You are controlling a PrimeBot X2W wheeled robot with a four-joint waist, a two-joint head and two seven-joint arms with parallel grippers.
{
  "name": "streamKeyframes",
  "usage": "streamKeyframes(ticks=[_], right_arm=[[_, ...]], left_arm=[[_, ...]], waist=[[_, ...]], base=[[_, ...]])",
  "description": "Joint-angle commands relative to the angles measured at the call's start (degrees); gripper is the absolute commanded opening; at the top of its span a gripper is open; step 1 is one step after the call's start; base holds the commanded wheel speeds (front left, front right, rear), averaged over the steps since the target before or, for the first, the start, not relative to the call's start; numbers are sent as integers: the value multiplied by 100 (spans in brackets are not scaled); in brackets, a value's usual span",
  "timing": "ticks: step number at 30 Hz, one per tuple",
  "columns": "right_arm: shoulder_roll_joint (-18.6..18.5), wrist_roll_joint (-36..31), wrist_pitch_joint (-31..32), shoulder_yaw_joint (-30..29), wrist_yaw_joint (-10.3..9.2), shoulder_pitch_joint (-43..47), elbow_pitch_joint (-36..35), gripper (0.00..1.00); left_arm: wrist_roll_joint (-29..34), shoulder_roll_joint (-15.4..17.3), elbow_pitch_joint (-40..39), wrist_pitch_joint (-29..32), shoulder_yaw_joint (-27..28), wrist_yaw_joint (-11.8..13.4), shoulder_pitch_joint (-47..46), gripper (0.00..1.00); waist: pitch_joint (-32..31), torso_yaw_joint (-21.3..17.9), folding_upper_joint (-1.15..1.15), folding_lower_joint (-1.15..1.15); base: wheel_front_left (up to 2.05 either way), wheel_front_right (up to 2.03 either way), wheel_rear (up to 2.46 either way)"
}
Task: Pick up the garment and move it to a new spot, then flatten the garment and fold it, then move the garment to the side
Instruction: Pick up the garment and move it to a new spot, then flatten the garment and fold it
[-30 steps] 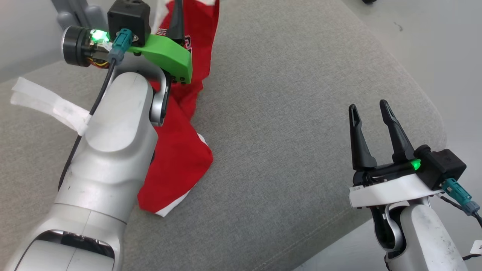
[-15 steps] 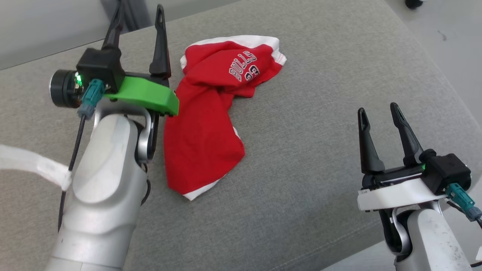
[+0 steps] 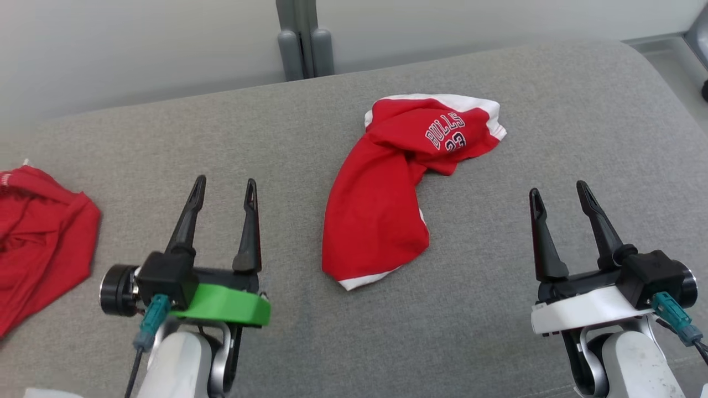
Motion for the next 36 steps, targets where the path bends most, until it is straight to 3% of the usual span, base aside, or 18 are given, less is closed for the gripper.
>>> streamKeyframes(ticks=[1,12,18,23,36], right_arm=[[-14,-40,-18,-15,1,101,7,100],[-15,50,-18,61,1,301,117,100],[-14,85,-18,59,1,335,124,100],[-12,67,-18,25,1,277,192,100],[-145,-423,-18,-172,1,-638,2308,100]], left_arm=[[113,-29,-112,-2,27,36,231,100],[83,-113,-471,-3,69,282,1139,100],[-32,-115,-515,-3,-4,439,1233,100],[-7,-115,-439,-3,-111,415,1018,100],[-88,-114,-354,-3,-524,591,632,100]], waist=[[-321,304,0,0],[-451,351,0,0],[-417,367,0,0],[-237,531,0,0],[450,1373,0,0]], base=[[0,0,0],[0,0,0],[0,0,0],[0,0,0],[0,0,0]])
